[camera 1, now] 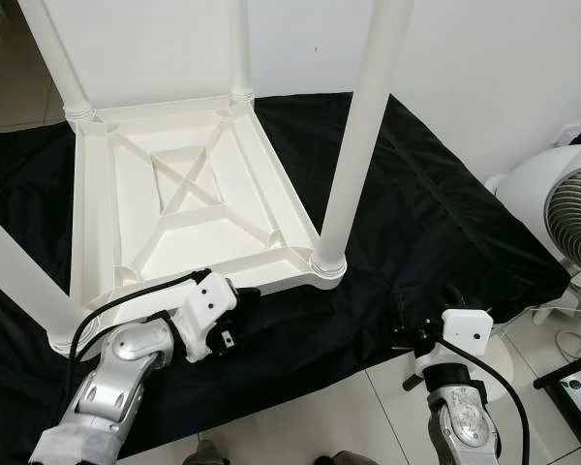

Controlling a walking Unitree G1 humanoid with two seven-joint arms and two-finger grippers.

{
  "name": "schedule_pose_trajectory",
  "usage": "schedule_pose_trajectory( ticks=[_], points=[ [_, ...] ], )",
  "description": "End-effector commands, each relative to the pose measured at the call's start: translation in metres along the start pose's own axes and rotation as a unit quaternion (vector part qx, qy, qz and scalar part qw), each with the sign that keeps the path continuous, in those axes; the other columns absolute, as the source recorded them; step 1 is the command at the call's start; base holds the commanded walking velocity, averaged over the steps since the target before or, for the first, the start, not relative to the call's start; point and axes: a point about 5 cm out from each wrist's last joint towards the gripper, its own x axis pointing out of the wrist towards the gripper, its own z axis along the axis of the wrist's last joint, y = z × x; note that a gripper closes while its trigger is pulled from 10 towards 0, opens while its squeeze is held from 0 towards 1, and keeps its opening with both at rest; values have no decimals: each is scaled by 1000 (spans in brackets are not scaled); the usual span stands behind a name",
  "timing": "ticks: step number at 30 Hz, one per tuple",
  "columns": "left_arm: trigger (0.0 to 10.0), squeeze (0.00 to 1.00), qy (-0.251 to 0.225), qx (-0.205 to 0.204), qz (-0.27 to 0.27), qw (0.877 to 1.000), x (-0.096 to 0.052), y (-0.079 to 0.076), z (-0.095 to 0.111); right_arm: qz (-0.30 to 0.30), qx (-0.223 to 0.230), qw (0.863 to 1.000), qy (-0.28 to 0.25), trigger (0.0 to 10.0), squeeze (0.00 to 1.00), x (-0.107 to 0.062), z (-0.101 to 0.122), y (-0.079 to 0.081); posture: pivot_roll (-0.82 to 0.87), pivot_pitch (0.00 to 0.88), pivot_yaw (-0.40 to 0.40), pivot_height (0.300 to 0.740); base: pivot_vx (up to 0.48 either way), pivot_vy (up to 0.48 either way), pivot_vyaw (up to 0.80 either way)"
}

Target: Building children table

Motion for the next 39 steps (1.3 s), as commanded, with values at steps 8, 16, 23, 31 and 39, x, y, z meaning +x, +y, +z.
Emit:
schedule_pose_trajectory(
  ticks=[8, 16, 23, 31, 39],
  points=[
    [10000, 0, -57, -44, 37, 997, 4, 9, 20, -2, -2, 1000, 0, 10000, 0, -1, -2, 3, 36, 25, 1, 740, 0, 0, 0],
    [10000, 0, -84, -58, -24, 994, -8, 0, 26, -6, -3, 1000, 3, 10000, 0, -3, -4, 1, 36, 30, 5, 740, 0, 0, 0],
    [10000, 0, -39, -44, 60, 996, 15, 15, 24, -6, -4, 1000, -3, 10000, 0, 2, -2, 5, 29, 37, 10, 740, 0, 0, 0],
    [10000, 0, -5, -52, 100, 994, 16, 23, 17, -15, -5, 1000, -5, 10000, 0, 2, -1, 1, 21, 41, 16, 740, 0, 0, 0],
    [10000, 0, 31, -31, 123, 991, 20, 29, 13, -19, -7, 1000, -6, 10000, 0, 2, 0, 1, 18, 44, 19, 740, 0, 0, 0]
  ],
)
